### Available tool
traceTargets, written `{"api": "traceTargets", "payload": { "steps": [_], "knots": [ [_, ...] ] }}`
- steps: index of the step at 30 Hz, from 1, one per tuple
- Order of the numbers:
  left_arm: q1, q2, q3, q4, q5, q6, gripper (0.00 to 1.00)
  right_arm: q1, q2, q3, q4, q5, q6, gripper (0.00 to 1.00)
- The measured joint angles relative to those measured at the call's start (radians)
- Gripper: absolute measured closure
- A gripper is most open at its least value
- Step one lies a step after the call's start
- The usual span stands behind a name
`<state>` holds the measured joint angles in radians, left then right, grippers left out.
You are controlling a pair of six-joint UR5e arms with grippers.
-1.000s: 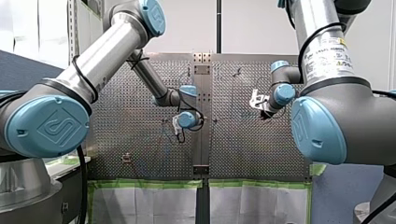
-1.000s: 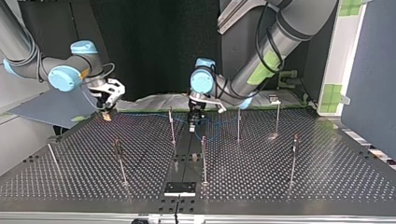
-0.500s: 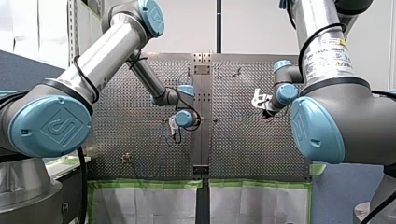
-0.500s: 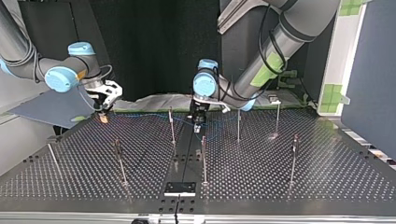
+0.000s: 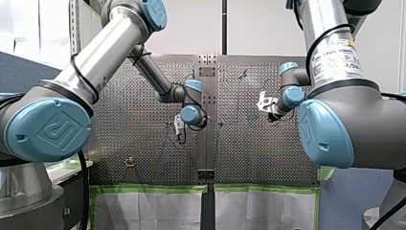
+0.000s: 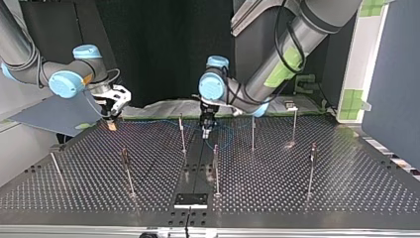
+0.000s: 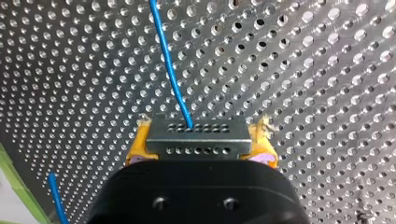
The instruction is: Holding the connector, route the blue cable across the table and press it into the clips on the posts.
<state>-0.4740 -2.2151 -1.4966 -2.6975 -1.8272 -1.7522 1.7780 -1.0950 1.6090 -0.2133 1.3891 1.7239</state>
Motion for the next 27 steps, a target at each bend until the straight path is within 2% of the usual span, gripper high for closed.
{"api": "traceTargets", "payload": {
  "steps": [5,14,21,27],
  "knots": [
    [-0.034,0.036,-0.013,-0.043,-0.015,-0.002,0.0,0.0,0.001,0.0,-0.009,-0.011,0.0,1.0],
    [-0.112,0.05,-0.015,-0.121,-0.087,-0.002,0.0,0.002,0.004,0.0,-0.032,-0.04,0.001,1.0],
    [-0.165,0.086,-0.021,-0.175,-0.139,-0.009,0.0,0.005,0.007,0.0,-0.042,-0.063,0.001,1.0],
    [-0.211,0.099,-0.022,-0.219,-0.165,-0.016,0.0,0.007,0.008,0.0,-0.046,-0.077,0.0,1.0]
  ]
}}
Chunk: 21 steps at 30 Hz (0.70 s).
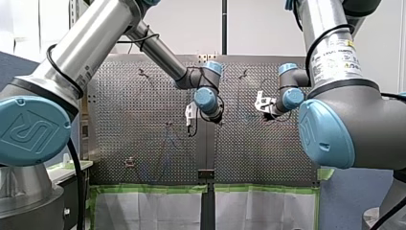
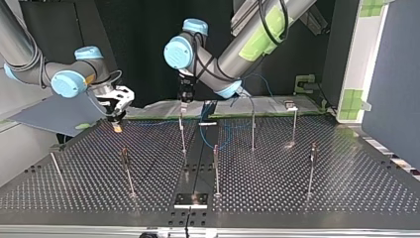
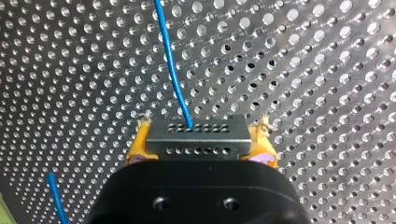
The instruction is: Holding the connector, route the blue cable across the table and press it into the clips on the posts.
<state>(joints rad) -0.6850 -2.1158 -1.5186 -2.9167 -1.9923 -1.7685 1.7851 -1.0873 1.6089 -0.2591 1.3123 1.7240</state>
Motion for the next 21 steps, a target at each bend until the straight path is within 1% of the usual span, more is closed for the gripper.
{"api": "traceTargets", "payload": {
  "steps": [2,5,9,13,17,21],
  "knots": [
    [-0.018,0.0,0.0,-0.001,-0.004,-0.01,0.0,0.002,0.0,0.0,0.0,-0.001,0.0,1.0],
    [-0.044,0.0,0.001,0.014,-0.019,-0.028,0.0,0.008,0.0,0.0,0.0,-0.006,-0.001,1.0],
    [-0.083,-0.004,0.011,0.05,-0.05,-0.043,0.0,0.021,0.0,0.0,0.0,-0.01,-0.004,1.0],
    [-0.113,-0.025,0.036,0.079,-0.066,-0.049,0.0,0.03,0.0,0.0,0.0,-0.011,-0.003,1.0],
    [-0.124,-0.057,0.068,0.07,-0.073,-0.061,0.0,0.03,0.0,0.0,0.004,-0.012,0.0,1.0],
    [-0.122,-0.095,0.107,0.054,-0.086,-0.076,0.0,0.027,-0.001,0.0,0.011,-0.013,0.003,1.0]
  ]
}}
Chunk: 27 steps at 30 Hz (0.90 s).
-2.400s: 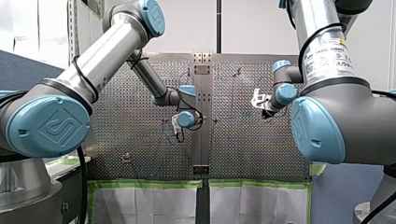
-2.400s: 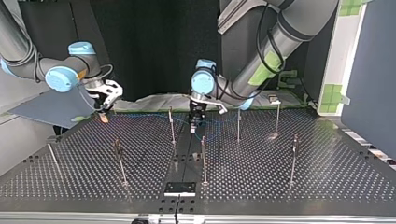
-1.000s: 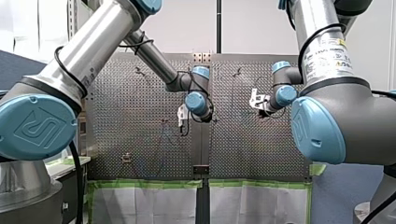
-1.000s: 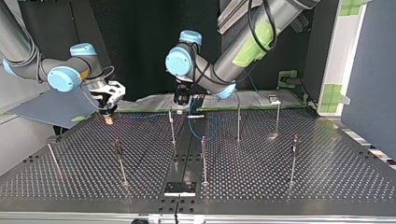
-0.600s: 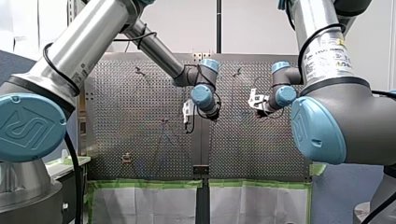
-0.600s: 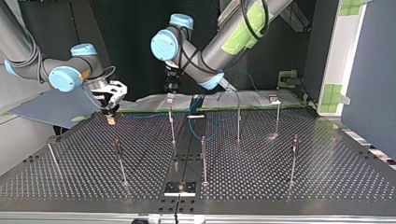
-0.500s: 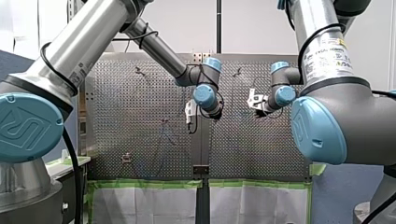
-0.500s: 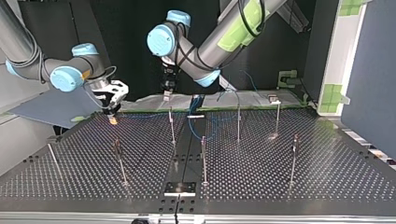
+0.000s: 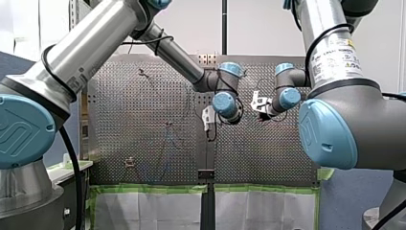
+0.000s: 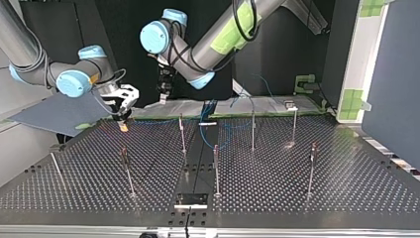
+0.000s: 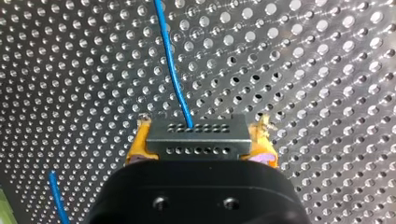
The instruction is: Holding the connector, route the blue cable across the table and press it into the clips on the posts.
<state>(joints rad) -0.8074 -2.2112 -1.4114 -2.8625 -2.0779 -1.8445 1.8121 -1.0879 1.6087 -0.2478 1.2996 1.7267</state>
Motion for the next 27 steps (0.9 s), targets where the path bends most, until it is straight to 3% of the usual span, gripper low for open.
{"api": "traceTargets", "payload": {
  "steps": [21,27],
  "knots": [
    [0.037,-0.148,0.184,-0.042,-0.034,-0.022,0.0,-0.003,-0.001,0.0,0.0,-0.016,0.005,1.0],
    [0.046,-0.159,0.236,-0.038,-0.056,-0.022,0.0,-0.004,0.0,0.0,-0.001,-0.025,0.005,1.0]
  ]
}}
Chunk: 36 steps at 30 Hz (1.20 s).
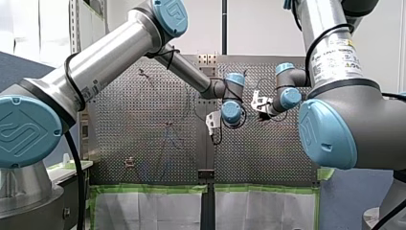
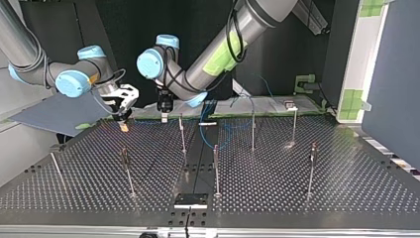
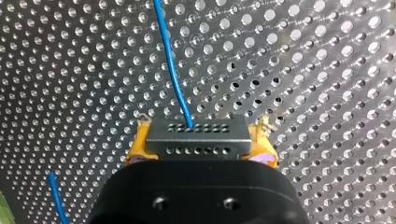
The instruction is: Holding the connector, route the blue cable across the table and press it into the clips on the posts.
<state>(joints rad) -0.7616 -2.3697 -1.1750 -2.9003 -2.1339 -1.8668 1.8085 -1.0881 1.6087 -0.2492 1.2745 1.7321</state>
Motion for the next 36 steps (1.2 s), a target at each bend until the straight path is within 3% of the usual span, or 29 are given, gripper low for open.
{"api": "traceTargets", "payload": {
  "steps": [5,11,23,33,35,36],
  "knots": [
    [0.005,-0.006,0.041,0.001,0.007,0.0,0.0,0.0,0.0,0.0,-0.002,-0.001,0.0,1.0],
    [0.001,-0.05,0.094,-0.034,0.03,0.0,0.0,-0.003,0.0,-0.001,-0.002,-0.01,0.0,1.0],
    [0.013,-0.152,0.203,-0.113,0.029,-0.006,0.0,-0.008,0.0,-0.006,0.0,-0.015,0.001,1.0],
    [0.012,-0.163,0.251,-0.124,0.028,-0.006,0.0,-0.009,0.0,-0.006,0.0,-0.022,0.002,1.0],
    [0.01,-0.163,0.252,-0.127,0.021,-0.003,0.47,-0.009,0.0,-0.006,0.0,-0.023,0.002,1.0],
    [0.009,-0.163,0.252,-0.128,0.014,0.001,0.47,-0.009,0.0,-0.006,0.0,-0.023,0.002,1.0]
  ]
}}
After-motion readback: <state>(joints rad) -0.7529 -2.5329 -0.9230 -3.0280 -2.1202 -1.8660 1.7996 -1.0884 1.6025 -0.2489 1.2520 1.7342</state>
